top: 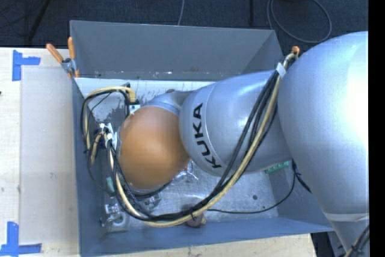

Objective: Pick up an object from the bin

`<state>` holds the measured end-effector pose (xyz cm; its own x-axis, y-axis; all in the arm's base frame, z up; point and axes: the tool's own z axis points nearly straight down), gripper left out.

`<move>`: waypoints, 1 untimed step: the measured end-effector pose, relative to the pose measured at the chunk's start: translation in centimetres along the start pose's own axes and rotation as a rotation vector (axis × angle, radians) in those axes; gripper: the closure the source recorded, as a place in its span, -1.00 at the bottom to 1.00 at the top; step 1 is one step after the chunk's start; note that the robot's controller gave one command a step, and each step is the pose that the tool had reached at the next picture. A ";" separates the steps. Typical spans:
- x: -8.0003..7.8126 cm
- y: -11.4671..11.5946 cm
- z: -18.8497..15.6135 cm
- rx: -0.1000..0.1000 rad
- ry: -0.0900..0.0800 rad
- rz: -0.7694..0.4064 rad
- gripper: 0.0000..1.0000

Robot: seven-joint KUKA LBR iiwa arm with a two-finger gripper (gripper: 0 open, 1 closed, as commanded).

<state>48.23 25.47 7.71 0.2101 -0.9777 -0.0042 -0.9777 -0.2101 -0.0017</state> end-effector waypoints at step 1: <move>-0.2 -0.1 -0.2 0.003 -0.005 0.000 1.00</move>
Offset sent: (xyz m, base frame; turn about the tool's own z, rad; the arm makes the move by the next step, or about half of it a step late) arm 0.0000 0.0000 0.0000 0.0000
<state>48.27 25.66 7.88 0.2097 -0.9777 -0.0088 -0.9778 -0.2097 -0.0049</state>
